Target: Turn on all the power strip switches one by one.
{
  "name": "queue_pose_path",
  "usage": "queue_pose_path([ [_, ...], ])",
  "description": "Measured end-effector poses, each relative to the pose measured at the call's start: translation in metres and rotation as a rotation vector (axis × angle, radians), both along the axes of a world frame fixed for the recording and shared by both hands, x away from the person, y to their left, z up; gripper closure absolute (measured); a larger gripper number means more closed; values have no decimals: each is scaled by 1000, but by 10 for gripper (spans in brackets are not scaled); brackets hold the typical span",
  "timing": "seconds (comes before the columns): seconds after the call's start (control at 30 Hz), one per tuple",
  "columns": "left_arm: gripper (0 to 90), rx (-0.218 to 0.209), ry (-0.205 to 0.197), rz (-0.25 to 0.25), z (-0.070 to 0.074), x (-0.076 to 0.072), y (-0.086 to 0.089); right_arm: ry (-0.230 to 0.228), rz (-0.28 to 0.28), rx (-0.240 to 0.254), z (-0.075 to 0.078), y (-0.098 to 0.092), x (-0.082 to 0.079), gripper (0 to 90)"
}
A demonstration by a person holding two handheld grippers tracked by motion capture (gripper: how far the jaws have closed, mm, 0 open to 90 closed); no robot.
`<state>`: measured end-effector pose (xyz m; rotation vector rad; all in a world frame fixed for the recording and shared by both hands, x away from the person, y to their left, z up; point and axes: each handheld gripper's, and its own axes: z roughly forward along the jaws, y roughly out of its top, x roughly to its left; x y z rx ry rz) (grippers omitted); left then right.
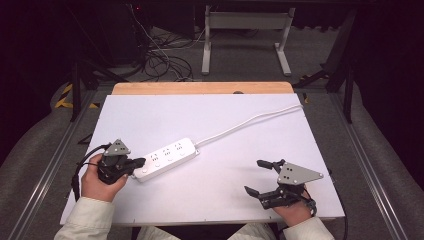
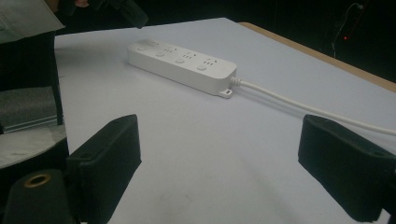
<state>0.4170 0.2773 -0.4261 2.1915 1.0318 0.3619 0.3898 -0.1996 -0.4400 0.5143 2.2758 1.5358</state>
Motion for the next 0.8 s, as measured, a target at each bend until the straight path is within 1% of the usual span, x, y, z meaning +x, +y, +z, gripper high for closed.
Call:
queue_pose_path([
  [0.07,900,-10,19,11,-2,2,1,0,0,0,0,0,0,130],
  [0.13,900,-13,34,0,-4,3,1,0,2,0,0,0,0,130],
  [0.2,900,-9,53,-9,-7,4,1,0,2,0,0,0,0,131],
  [0.23,900,3,53,-3,-8,5,1,0,2,-1,0,0,0,130],
  [0.3,900,14,66,-3,-10,6,1,0,2,-1,0,0,0,130],
  [0.33,900,28,67,-5,-11,7,1,0,3,0,0,0,0,130],
  [0.4,900,30,68,-3,-12,8,1,-1,3,1,0,0,0,130],
  [0.43,900,38,67,-2,-13,8,0,-1,2,-1,0,0,0,130],
  [0.47,900,46,70,-12,-15,9,-1,0,2,0,0,0,0,130],
  [0.53,900,50,72,-13,-15,9,-2,0,3,0,0,0,0,130],
  [0.67,900,75,72,-20,-18,9,-4,0,4,-1,0,0,0,130],
  [0.77,900,80,67,-17,-18,9,-4,-1,5,0,0,0,0,130],
  [0.8,900,77,74,-23,-19,9,-5,-1,6,0,0,0,0,130],
])
